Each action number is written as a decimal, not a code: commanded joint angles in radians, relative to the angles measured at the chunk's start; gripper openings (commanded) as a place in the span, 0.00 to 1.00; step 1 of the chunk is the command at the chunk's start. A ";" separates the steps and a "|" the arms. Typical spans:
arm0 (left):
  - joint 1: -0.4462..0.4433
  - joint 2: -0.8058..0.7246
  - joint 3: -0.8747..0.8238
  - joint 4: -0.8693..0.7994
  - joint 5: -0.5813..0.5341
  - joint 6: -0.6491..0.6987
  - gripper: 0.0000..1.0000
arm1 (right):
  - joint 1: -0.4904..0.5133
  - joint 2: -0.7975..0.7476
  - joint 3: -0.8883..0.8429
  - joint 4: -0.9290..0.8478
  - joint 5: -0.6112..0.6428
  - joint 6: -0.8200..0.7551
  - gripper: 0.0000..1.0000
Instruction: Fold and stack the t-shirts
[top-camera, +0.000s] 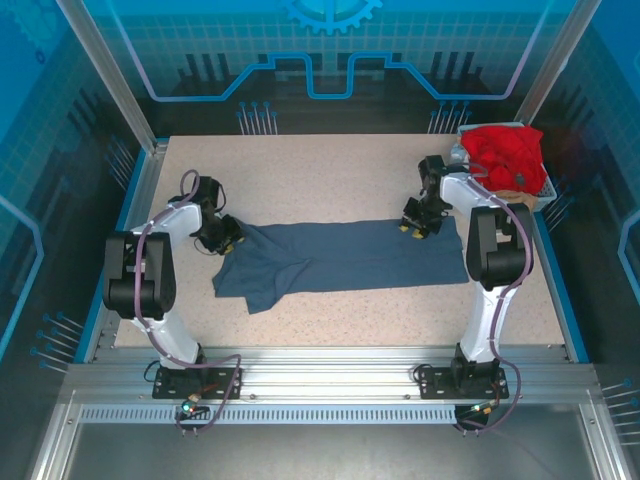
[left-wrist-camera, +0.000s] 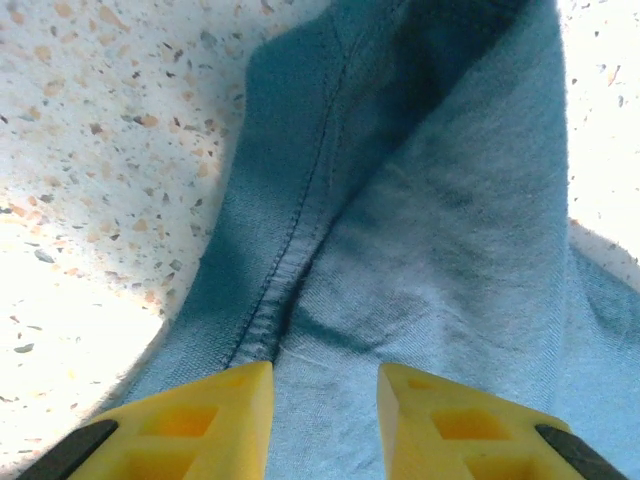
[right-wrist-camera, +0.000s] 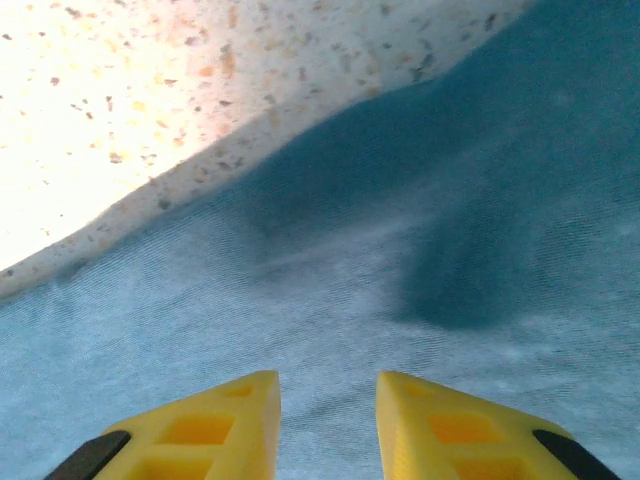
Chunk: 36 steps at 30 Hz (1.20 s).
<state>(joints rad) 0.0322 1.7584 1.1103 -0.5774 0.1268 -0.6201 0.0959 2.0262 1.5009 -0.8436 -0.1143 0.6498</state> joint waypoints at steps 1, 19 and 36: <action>-0.012 0.008 -0.019 -0.016 -0.013 0.030 0.34 | 0.017 -0.026 -0.009 0.004 -0.039 -0.006 0.32; -0.034 0.028 0.028 -0.011 -0.045 0.057 0.09 | 0.018 -0.026 -0.004 0.005 -0.038 -0.009 0.32; -0.060 -0.140 -0.026 -0.066 -0.083 0.024 0.00 | 0.018 -0.019 -0.005 0.007 -0.038 -0.013 0.31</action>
<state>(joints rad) -0.0219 1.6497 1.1072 -0.5968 0.0639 -0.5770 0.0994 2.0258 1.4994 -0.8356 -0.1394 0.6495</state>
